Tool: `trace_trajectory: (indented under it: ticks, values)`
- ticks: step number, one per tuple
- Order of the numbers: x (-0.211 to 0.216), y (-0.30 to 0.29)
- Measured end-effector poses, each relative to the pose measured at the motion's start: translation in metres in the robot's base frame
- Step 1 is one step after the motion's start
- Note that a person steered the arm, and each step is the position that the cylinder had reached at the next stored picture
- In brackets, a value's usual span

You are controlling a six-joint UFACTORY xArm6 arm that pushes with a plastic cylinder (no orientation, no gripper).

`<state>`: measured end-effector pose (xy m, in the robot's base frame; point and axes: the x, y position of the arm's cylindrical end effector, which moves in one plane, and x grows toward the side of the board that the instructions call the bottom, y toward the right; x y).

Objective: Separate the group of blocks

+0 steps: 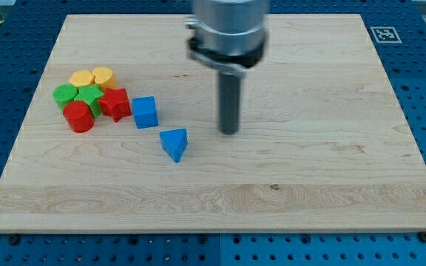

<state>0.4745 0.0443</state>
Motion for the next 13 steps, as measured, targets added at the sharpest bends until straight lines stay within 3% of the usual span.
trace_trajectory:
  ticks: [2,3,4,5,8,9,10,12,13]
  values:
    - [0.019,0.035]
    - [0.078,0.051]
    - [0.105,0.012]
    - [0.103,-0.05]
    - [0.046,-0.285]
    - [-0.002,-0.334]
    - [-0.054,-0.338]
    - [-0.055,-0.333]
    - [-0.055,-0.284]
